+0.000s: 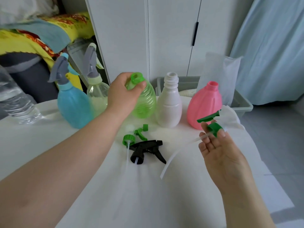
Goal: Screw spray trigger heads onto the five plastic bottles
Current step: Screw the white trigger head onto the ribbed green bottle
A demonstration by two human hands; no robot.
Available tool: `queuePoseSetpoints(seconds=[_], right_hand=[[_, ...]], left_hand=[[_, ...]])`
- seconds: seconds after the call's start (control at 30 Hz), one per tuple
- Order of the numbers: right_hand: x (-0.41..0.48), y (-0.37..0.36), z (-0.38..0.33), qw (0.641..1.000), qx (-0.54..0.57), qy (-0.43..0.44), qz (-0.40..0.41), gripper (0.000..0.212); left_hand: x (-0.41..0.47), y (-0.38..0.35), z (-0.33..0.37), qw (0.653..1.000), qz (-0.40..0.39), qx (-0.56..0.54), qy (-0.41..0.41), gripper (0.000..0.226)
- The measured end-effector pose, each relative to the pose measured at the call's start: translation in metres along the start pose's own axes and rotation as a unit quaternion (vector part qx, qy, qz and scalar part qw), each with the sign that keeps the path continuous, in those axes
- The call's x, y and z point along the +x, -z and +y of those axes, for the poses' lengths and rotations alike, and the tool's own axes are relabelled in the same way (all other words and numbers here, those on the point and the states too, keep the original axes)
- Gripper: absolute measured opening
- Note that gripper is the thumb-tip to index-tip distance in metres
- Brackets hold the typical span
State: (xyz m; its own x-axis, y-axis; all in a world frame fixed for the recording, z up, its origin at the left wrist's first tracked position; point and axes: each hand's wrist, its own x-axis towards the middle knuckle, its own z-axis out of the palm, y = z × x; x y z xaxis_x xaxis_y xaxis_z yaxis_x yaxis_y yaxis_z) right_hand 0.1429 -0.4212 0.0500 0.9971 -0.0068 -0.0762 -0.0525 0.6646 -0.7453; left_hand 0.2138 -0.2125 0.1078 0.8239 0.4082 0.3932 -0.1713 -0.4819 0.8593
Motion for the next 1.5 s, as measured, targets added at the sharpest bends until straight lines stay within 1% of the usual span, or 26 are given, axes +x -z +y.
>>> queuePoseSetpoints(seconds=[0.1,0.13,0.2,0.27,0.4,0.47,0.53,0.6,0.73,0.77,0.8,0.93,1.0,1.03,1.1,1.13,1.23,1.33,1.43,1.5], right_hand=[[-0.002,-0.011,0.002,1.0,0.013,0.006,-0.008,0.024],[-0.004,-0.016,0.004,1.0,0.021,0.009,-0.01,0.023],[-0.007,-0.027,0.007,0.999,0.034,0.022,-0.025,0.016],[-0.012,-0.038,0.01,0.998,0.033,0.039,-0.038,0.016],[-0.027,-0.052,0.015,0.995,0.036,0.075,-0.051,0.015],[-0.034,-0.055,0.02,0.995,0.031,0.076,-0.049,0.015],[-0.038,-0.058,0.028,0.996,0.022,0.07,-0.04,0.017],[-0.041,-0.062,0.032,0.997,0.017,0.068,-0.04,0.017],[-0.041,-0.075,0.038,0.995,-0.008,0.078,-0.059,0.015],[-0.042,-0.077,0.038,0.994,-0.01,0.083,-0.065,0.014],[-0.042,-0.08,0.037,0.993,-0.008,0.089,-0.072,0.014],[-0.045,-0.095,0.03,0.987,0.017,0.109,-0.114,0.015],[-0.046,-0.106,0.028,0.984,0.011,0.117,-0.133,0.012],[-0.046,-0.112,0.028,0.983,0.0,0.121,-0.136,0.015],[-0.047,-0.123,0.028,0.983,-0.03,0.128,-0.13,0.024],[-0.047,-0.128,0.027,0.982,-0.046,0.132,-0.126,0.024],[-0.047,-0.139,0.026,0.977,-0.097,0.145,-0.124,0.02],[-0.044,-0.145,0.026,0.964,-0.156,0.151,-0.154,0.016],[-0.043,-0.155,0.032,0.934,-0.251,0.143,-0.209,0.015],[-0.041,-0.16,0.042,0.9,-0.34,0.133,-0.239,0.021]], left_hand=[[-0.015,0.022,0.02,0.999,0.009,-0.021,-0.042,0.017],[-0.022,0.032,0.025,0.998,0.012,-0.033,-0.053,0.017],[-0.038,0.052,0.029,0.996,0.017,-0.051,-0.07,0.016],[-0.057,0.075,0.023,0.995,0.025,-0.049,-0.078,0.015],[-0.088,0.114,-0.008,0.998,0.029,-0.02,-0.05,0.017],[-0.097,0.127,-0.024,0.999,0.035,-0.022,-0.026,0.017],[-0.104,0.136,-0.038,0.999,0.032,-0.033,-0.01,0.024],[-0.109,0.134,-0.048,0.999,0.016,-0.043,-0.005,0.031],[-0.111,0.133,-0.056,0.997,-0.03,-0.068,-0.003,0.03],[-0.112,0.134,-0.058,0.996,-0.046,-0.078,0.001,0.035],[-0.113,0.135,-0.06,0.994,-0.069,-0.086,0.009,0.045],[-0.119,0.136,-0.08,0.979,-0.16,-0.104,0.065,0.096],[-0.118,0.14,-0.09,0.972,-0.194,-0.103,0.079,0.111],[-0.117,0.142,-0.093,0.969,-0.211,-0.099,0.079,0.114],[-0.116,0.145,-0.1,0.965,-0.233,-0.092,0.076,0.113],[-0.116,0.145,-0.102,0.965,-0.233,-0.089,0.078,0.111],[-0.117,0.146,-0.103,0.971,-0.21,-0.073,0.083,0.095],[-0.116,0.148,-0.101,0.979,-0.183,-0.054,0.072,0.081],[-0.116,0.149,-0.097,0.98,-0.174,-0.062,0.07,0.072],[-0.117,0.148,-0.096,0.98,-0.17,-0.073,0.075,0.072]])
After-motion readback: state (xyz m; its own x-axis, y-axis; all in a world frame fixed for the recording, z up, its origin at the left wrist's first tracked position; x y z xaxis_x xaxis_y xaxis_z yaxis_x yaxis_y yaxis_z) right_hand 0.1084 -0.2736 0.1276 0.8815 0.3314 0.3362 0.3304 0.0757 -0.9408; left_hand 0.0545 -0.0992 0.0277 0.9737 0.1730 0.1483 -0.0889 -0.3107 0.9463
